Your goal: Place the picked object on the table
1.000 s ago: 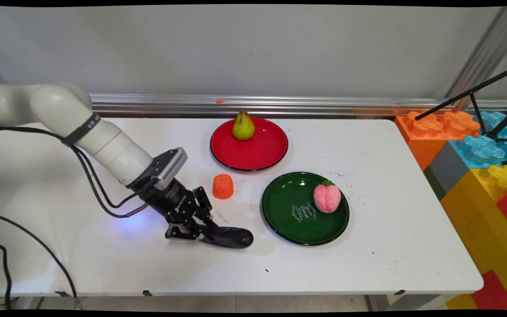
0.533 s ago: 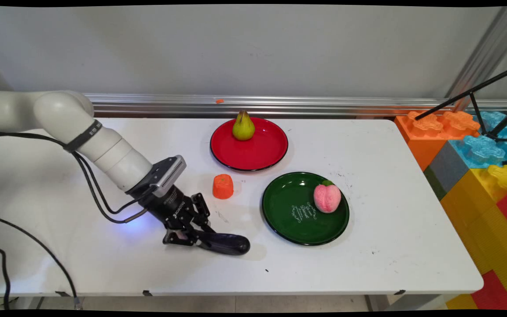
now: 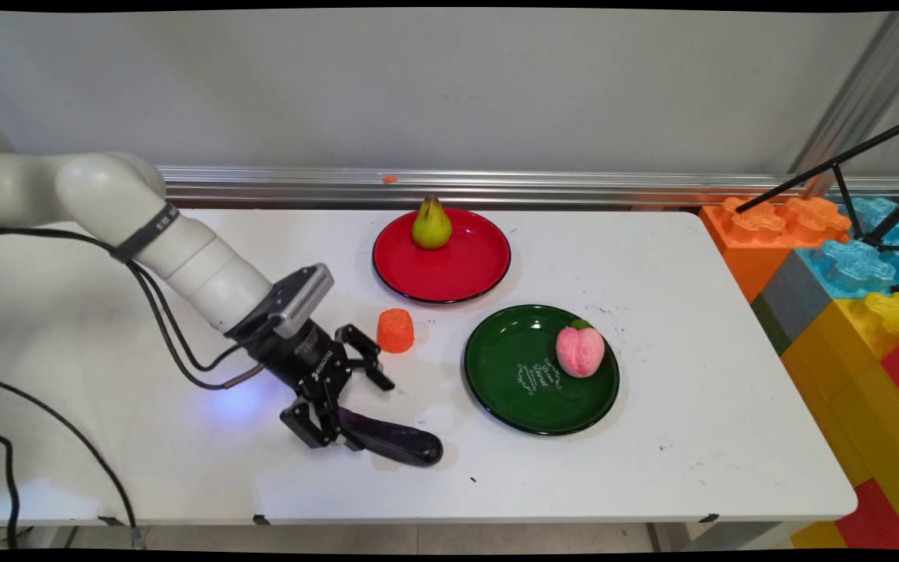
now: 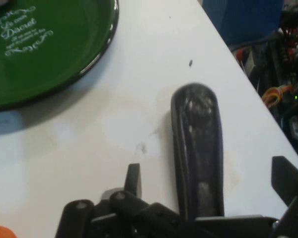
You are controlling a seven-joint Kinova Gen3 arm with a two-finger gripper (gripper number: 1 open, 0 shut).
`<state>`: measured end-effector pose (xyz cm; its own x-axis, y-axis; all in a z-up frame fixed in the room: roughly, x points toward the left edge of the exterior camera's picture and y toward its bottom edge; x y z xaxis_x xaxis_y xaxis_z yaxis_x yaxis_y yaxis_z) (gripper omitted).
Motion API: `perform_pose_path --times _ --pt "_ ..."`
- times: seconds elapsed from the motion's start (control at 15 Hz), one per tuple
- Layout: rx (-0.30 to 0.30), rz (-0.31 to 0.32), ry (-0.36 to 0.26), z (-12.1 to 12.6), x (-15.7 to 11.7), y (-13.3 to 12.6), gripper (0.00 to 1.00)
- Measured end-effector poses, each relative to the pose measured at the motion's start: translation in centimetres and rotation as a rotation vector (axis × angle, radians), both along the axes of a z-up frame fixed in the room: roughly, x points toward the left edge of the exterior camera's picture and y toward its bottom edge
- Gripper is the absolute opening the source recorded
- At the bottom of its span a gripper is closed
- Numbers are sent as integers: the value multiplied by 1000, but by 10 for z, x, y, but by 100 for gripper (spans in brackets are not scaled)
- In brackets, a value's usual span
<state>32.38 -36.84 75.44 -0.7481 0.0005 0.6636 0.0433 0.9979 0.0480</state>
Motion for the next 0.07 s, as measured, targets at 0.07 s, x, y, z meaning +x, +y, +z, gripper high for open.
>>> perform_pose_path --times 0.07 --pt "4 13 4 8 -1 -1 100"
